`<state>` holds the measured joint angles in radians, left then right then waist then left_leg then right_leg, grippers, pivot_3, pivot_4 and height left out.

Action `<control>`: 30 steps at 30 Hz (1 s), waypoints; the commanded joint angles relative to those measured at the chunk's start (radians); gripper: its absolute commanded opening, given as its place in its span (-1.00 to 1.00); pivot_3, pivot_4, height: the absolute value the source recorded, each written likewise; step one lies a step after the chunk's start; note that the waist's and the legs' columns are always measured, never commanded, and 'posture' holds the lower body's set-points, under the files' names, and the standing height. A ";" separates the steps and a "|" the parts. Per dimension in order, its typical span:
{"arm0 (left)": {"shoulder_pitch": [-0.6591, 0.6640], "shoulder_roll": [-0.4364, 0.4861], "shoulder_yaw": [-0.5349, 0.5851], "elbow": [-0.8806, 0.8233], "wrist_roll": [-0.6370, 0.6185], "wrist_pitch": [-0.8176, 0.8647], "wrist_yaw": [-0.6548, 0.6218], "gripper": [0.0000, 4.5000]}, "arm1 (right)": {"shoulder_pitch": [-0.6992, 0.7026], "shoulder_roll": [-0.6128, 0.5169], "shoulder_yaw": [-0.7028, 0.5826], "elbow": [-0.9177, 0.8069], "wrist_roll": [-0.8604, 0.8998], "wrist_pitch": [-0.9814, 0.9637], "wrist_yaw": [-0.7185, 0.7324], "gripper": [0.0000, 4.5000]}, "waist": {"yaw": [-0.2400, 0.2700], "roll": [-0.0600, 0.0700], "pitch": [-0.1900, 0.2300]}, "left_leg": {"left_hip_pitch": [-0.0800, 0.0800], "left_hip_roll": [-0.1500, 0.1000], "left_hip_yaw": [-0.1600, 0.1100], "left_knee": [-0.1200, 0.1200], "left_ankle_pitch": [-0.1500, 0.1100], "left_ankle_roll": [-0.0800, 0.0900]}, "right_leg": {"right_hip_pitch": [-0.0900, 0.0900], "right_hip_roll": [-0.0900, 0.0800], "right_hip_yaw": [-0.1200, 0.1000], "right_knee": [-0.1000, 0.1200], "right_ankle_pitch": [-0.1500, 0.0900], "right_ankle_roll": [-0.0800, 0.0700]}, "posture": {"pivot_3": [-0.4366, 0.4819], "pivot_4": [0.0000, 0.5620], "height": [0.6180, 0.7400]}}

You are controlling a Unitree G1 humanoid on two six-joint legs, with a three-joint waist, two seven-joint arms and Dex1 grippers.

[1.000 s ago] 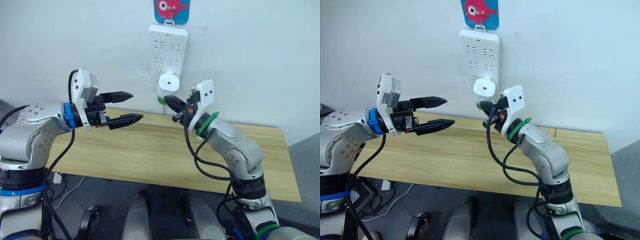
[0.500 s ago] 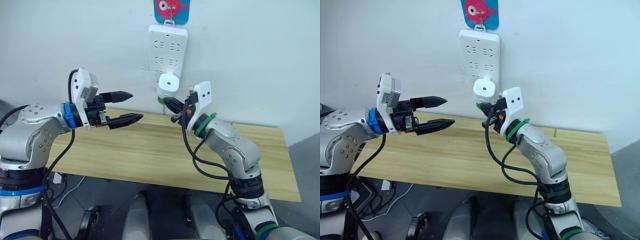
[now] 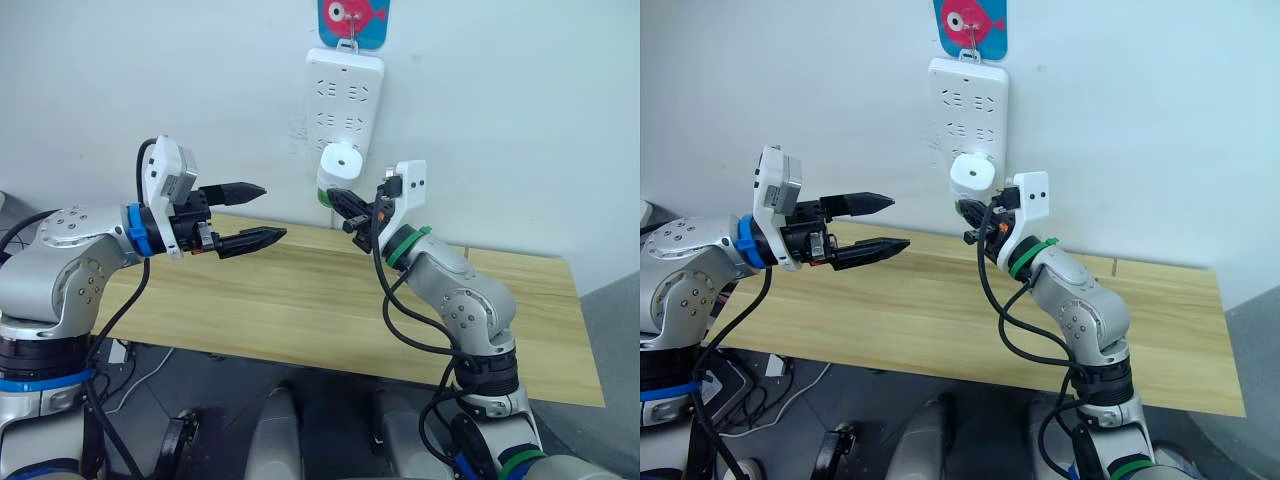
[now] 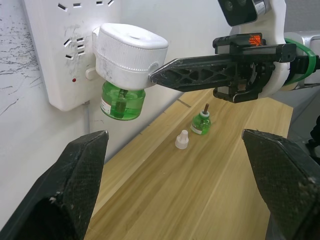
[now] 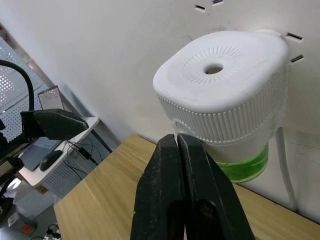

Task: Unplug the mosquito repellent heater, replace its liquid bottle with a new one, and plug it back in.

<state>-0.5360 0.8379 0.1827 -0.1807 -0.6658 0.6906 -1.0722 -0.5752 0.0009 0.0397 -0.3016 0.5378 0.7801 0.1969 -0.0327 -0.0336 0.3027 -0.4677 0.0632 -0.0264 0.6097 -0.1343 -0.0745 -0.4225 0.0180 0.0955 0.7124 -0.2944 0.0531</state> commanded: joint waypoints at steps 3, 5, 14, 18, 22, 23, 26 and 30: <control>-0.020 0.010 0.010 -0.007 -0.004 -0.016 -0.005 1.00 | -0.012 -0.099 -0.012 -0.076 -0.010 -0.017 0.053 -0.96 | 0.003 0.000 0.000 | 0.000 0.000 0.000 0.000 0.000 0.000 | 0.000 0.000 0.000 0.000 0.000 0.000 | -0.03 -0.07 1.00; -0.018 0.012 0.012 -0.008 -0.004 -0.016 -0.004 1.00 | -0.001 -0.152 0.023 -0.105 -0.009 -0.015 0.107 -0.96 | 0.003 0.000 0.000 | 0.000 0.000 0.001 0.000 0.000 0.000 | 0.000 -0.001 0.000 -0.001 0.000 0.000 | -0.03 -0.07 1.00; 0.014 0.030 0.036 -0.009 0.002 -0.013 0.000 1.00 | 0.024 -0.287 0.003 -0.216 0.063 0.035 0.219 -0.96 | -0.006 0.000 0.000 | 0.000 0.000 0.000 -0.003 0.000 0.000 | -0.001 0.000 -0.002 -0.001 0.000 0.000 | -0.01 -0.13 1.00; 0.048 0.054 0.064 -0.012 -0.008 0.014 0.015 1.00 | 0.045 -0.384 -0.054 -0.249 0.101 0.053 0.271 -0.96 | -0.002 0.000 0.000 | 0.000 0.000 0.000 -0.003 0.000 0.000 | 0.000 -0.001 -0.002 -0.002 0.000 0.000 | -0.01 -0.15 1.00; 0.095 0.126 0.095 -0.002 0.021 0.024 0.020 1.00 | 0.079 -0.545 -0.156 -0.253 0.151 0.055 0.377 -0.56 | 0.000 0.000 0.000 | 0.000 0.000 0.001 -0.003 0.000 0.000 | 0.000 -0.001 -0.001 -0.002 0.000 0.000 | 0.00 -0.16 1.00; 0.106 0.144 0.103 0.009 0.031 0.015 0.016 1.00 | 0.088 -0.589 -0.171 -0.246 0.149 0.042 0.410 -0.38 | 0.000 0.000 0.000 | 0.000 0.000 0.001 -0.003 0.000 0.000 | 0.000 -0.001 -0.001 -0.002 0.000 0.000 | 0.00 -0.17 1.00; 0.142 0.190 0.124 0.058 0.080 -0.045 0.002 1.00 | 0.118 -0.701 -0.222 -0.191 0.136 -0.007 0.508 0.11 | 0.000 0.000 0.000 | 0.000 0.000 0.001 -0.003 0.000 0.000 | 0.000 -0.001 -0.002 -0.003 0.000 0.000 | 0.02 -0.19 1.00; 0.154 0.204 0.145 0.108 0.107 -0.087 0.010 1.00 | 0.136 -0.771 -0.268 -0.123 0.125 -0.040 0.563 0.80 | 0.000 -0.001 0.000 | 0.000 0.000 0.001 -0.003 0.000 0.000 | 0.000 -0.001 -0.001 -0.003 -0.001 0.000 | 0.04 -0.19 1.00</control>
<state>-0.3850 1.0217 0.2893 -0.0678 -0.5715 0.6383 -1.0588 -0.4416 -0.7532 -0.1909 -0.4193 0.6575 0.7717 0.7324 -0.0331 -0.0341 0.3023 -0.4677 0.0635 -0.0248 0.6070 -0.1346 -0.0742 -0.4226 0.0170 0.0945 0.7097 -0.2949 0.0530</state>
